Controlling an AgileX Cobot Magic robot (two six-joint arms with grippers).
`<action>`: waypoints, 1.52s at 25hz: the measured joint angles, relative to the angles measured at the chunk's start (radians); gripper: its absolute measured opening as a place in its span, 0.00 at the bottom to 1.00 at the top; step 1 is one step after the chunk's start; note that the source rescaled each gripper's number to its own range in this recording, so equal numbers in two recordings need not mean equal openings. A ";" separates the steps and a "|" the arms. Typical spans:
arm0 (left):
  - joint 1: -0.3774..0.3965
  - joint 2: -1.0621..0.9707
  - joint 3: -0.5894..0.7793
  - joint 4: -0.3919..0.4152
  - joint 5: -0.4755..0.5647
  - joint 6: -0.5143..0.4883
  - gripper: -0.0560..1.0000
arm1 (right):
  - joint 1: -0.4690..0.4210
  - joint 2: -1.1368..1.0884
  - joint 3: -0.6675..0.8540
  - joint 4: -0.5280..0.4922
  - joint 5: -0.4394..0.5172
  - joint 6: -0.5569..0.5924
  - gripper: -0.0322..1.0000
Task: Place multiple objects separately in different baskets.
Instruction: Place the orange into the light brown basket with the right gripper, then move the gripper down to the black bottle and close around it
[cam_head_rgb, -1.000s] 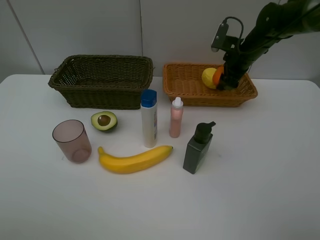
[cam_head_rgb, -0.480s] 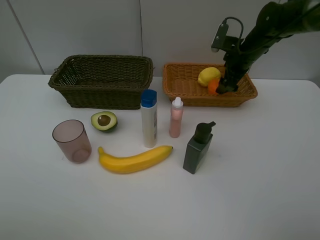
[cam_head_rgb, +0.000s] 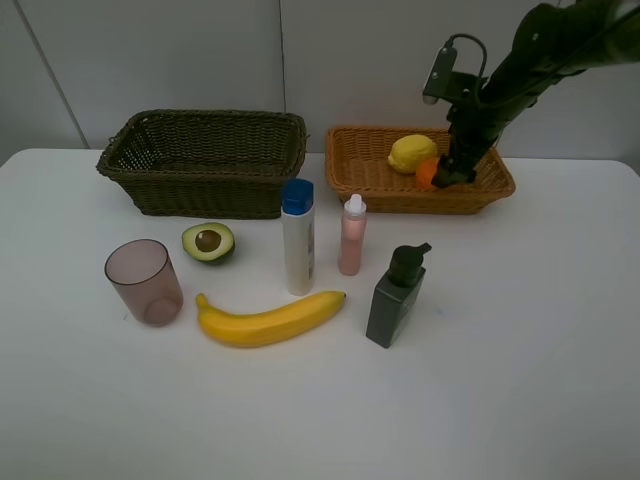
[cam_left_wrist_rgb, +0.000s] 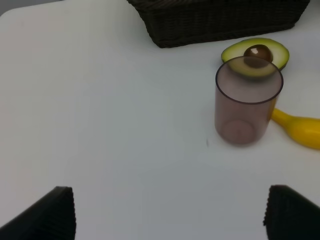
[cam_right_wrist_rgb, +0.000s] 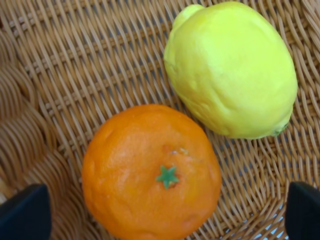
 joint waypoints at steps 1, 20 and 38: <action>0.000 0.000 0.000 0.000 0.000 0.000 1.00 | 0.000 0.000 0.000 0.002 0.000 0.000 0.98; 0.000 0.000 0.000 0.000 0.000 0.000 1.00 | 0.000 -0.111 -0.003 0.072 0.130 0.000 0.98; 0.000 0.000 0.000 0.000 0.000 0.000 1.00 | 0.011 -0.368 0.017 0.053 0.584 -0.133 0.98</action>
